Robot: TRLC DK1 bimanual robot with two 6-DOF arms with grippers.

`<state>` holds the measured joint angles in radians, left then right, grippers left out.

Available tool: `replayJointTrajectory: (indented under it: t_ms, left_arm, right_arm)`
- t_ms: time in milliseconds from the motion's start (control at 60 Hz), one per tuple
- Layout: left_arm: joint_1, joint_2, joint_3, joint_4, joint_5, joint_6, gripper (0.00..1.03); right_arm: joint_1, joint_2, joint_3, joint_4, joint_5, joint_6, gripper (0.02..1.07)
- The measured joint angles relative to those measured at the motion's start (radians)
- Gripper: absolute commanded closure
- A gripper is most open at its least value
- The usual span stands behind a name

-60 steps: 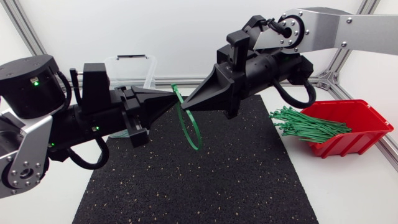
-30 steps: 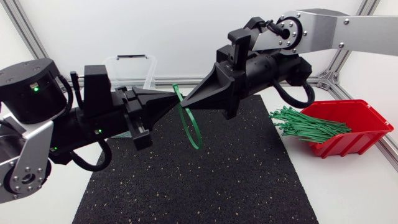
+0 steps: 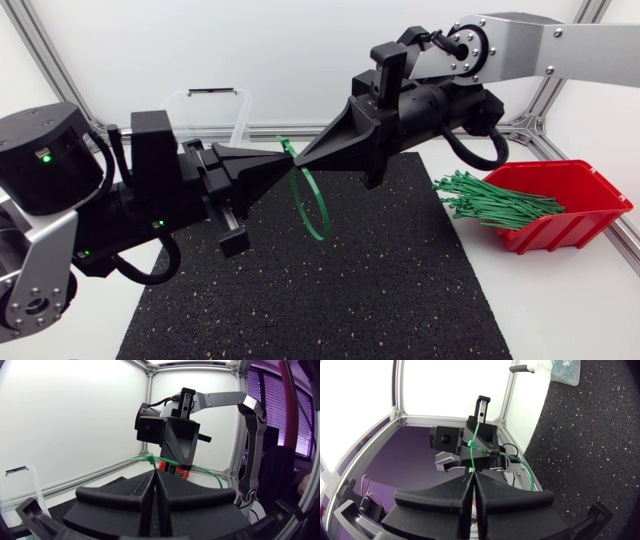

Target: Take a green cable tie from the red box, thread the tail through the head to close it, then place it in the transparent bin on the left.

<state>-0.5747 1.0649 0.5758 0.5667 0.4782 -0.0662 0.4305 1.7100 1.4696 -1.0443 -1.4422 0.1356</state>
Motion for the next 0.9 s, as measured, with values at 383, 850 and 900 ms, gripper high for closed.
replayJointTrajectory:
  t_ms: [383,850,900]
  left_arm:
    - [-0.027,-0.023,-0.019,-0.001,-0.016,0.011,1.0]
    - [-0.039,-0.044,-0.023,-0.021,-0.016,0.016,1.0]
    - [-0.041,-0.049,-0.023,-0.024,-0.013,0.016,1.0]
  right_arm:
    - [0.014,-0.005,0.002,0.002,0.021,0.0,1.02]
    - [0.02,-0.06,0.002,0.05,0.105,0.001,0.86]
    - [0.02,-0.063,0.002,0.052,0.107,0.001,0.85]
